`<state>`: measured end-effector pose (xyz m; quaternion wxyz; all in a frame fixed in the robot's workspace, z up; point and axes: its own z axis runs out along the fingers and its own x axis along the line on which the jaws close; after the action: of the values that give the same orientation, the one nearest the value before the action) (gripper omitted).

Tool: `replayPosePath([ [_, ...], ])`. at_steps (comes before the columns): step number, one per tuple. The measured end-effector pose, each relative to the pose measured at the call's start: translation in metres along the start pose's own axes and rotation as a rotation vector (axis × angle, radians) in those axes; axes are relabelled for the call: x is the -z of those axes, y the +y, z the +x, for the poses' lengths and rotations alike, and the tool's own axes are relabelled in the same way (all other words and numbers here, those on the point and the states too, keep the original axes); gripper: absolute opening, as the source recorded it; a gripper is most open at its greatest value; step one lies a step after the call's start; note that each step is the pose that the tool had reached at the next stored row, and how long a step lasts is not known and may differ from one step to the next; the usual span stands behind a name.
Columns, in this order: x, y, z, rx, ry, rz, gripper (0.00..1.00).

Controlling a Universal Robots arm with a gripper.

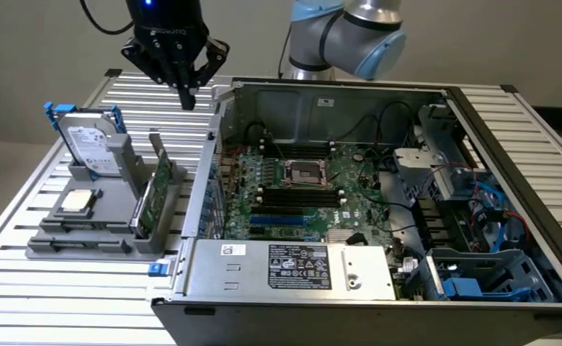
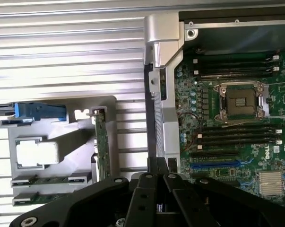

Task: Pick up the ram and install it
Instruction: 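Reach for the ram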

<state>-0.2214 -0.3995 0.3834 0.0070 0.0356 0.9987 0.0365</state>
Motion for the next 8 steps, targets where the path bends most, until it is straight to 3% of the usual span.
replayPosePath([
  [8,-0.0102,-0.0046,0.036,0.0,0.0,0.0,0.11],
])
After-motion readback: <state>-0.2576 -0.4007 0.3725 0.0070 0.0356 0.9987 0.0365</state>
